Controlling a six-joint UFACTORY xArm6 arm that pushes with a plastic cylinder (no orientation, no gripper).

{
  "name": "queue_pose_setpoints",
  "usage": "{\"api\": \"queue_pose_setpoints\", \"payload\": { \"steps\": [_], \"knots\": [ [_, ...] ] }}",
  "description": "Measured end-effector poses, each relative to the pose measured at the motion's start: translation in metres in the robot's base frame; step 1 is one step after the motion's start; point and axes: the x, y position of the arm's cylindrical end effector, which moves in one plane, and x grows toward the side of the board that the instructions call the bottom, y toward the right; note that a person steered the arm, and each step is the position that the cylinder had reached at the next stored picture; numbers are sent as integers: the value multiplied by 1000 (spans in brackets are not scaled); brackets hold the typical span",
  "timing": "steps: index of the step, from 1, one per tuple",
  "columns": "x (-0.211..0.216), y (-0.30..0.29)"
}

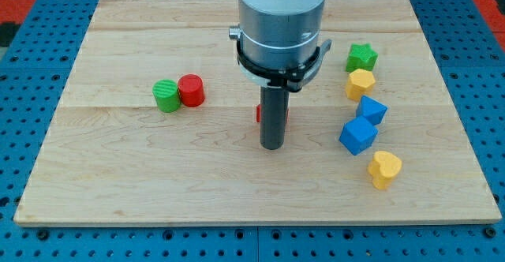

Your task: Push the blue cube slightly at the top of the yellow heart

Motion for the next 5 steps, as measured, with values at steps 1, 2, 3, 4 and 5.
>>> {"api": "queue_pose_setpoints", "payload": {
  "steps": [1, 2, 3, 4, 5],
  "knots": [
    [-1, 24],
    [-1, 55],
    [-10, 67],
    [-15, 78],
    [-15, 94]
  ]
}}
